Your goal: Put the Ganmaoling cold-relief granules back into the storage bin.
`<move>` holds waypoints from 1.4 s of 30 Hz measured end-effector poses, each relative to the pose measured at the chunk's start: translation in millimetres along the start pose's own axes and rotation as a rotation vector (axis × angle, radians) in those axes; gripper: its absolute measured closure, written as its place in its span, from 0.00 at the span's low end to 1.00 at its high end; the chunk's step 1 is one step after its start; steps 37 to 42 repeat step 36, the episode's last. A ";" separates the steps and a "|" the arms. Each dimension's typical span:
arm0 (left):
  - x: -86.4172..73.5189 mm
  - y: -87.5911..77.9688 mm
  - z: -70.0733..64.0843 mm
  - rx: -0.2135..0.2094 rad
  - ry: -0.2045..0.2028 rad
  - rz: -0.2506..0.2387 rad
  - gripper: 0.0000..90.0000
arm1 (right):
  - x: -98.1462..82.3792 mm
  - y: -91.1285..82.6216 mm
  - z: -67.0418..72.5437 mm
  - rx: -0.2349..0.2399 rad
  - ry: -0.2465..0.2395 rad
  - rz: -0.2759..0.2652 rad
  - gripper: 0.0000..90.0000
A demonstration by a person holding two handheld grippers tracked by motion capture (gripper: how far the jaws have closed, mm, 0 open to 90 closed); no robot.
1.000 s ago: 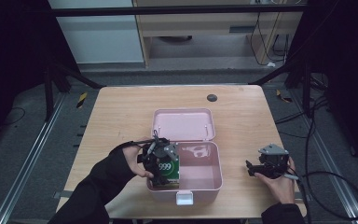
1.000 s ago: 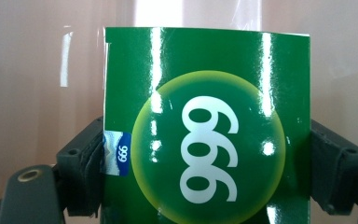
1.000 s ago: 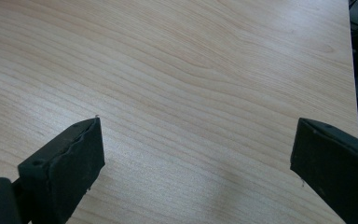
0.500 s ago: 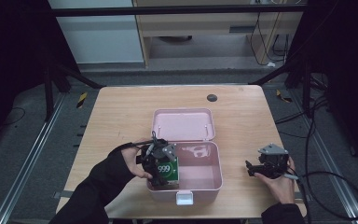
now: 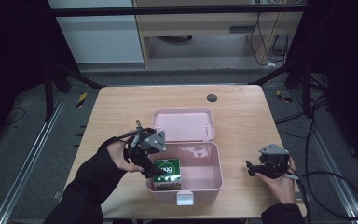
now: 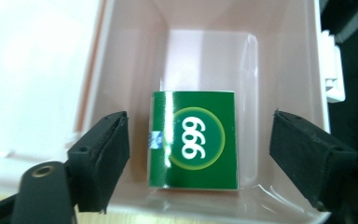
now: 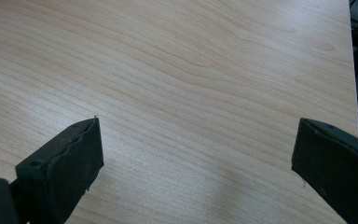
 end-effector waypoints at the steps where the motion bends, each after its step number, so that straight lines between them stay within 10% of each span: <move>1: -2.5 -4.7 0.8 0.012 -0.010 -0.007 0.23 | -0.1 -0.1 -0.1 0.000 0.001 0.000 0.03; 14: -68.4 -43.1 11.0 0.126 -0.228 -0.168 0.37 | -0.8 -3.5 -3.0 -0.010 0.030 -0.016 0.05; 22: -125.1 -8.8 20.2 0.171 -0.466 -0.175 0.36 | -1.0 -5.6 -2.9 -0.021 0.033 -0.021 0.08; 36: -193.3 46.1 39.9 0.406 -0.863 -0.190 0.25 | -1.9 -7.2 -4.8 -0.010 0.058 -0.032 0.08; 42: -193.3 46.1 39.9 0.406 -0.863 -0.190 0.25 | -1.9 -7.2 -4.8 -0.010 0.058 -0.032 0.08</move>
Point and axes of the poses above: each handheld gripper's, and its own axes: y roughly forward along the jaws, x roughly out of its top, z roughly to its left, the point moved 5 cm from there along y, roughly forward along the jaws, and after that the axes turned 9 degrees about z, right-handed, at the moved point
